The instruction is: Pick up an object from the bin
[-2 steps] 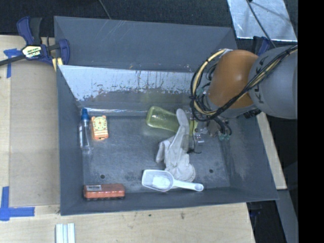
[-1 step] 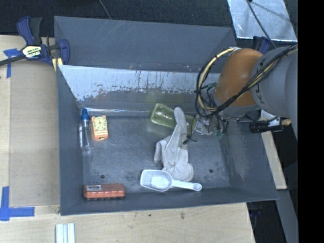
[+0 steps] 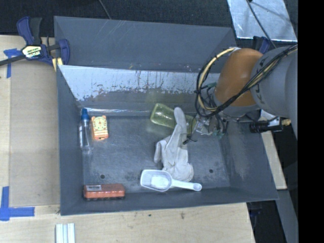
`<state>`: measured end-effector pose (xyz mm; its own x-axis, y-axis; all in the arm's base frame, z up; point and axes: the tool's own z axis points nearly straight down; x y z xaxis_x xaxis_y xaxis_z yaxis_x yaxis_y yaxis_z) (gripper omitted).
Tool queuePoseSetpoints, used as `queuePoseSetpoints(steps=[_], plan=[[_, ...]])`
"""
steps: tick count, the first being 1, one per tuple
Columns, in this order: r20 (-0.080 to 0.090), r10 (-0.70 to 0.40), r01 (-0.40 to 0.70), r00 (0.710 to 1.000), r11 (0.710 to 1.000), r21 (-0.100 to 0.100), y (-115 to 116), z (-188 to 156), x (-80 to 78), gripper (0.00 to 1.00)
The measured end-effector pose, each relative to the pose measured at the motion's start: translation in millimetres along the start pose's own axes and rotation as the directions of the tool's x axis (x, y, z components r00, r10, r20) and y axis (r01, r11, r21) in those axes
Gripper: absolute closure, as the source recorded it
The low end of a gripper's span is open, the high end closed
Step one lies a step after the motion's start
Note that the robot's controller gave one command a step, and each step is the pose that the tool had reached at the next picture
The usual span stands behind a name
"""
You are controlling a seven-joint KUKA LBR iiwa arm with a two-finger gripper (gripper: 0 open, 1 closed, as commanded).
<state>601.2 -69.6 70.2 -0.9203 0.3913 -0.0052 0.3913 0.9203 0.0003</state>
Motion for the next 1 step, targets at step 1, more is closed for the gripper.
queuePoseSetpoints(steps=[1], plan=[[-0.004,0.015,-0.015,1.000,1.000,0.001,6.2,-28.1,4.6,1.00]])
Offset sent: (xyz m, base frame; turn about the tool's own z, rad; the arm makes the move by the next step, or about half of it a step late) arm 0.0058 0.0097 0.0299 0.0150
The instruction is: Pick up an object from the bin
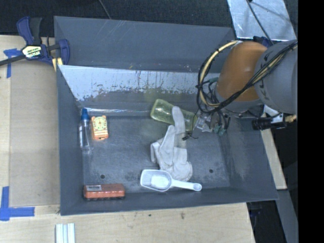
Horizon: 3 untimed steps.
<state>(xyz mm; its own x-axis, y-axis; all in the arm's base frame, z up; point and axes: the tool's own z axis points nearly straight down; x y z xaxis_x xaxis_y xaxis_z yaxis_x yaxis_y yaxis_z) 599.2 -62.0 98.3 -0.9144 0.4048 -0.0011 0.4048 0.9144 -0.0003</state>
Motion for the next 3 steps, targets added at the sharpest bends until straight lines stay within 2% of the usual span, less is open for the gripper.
queuePoseSetpoints(steps=[1,2,3], plan=[[0.005,-0.001,0.001,1.000,1.000,-0.002,4,-27,-1.3,1.00],[-0.006,0.001,-0.001,1.000,1.000,0.001,-3,-71,2.2,1.00],[0.004,-0.002,0.002,1.000,1.000,-0.002,-3,-122,-0.9,1.00]])
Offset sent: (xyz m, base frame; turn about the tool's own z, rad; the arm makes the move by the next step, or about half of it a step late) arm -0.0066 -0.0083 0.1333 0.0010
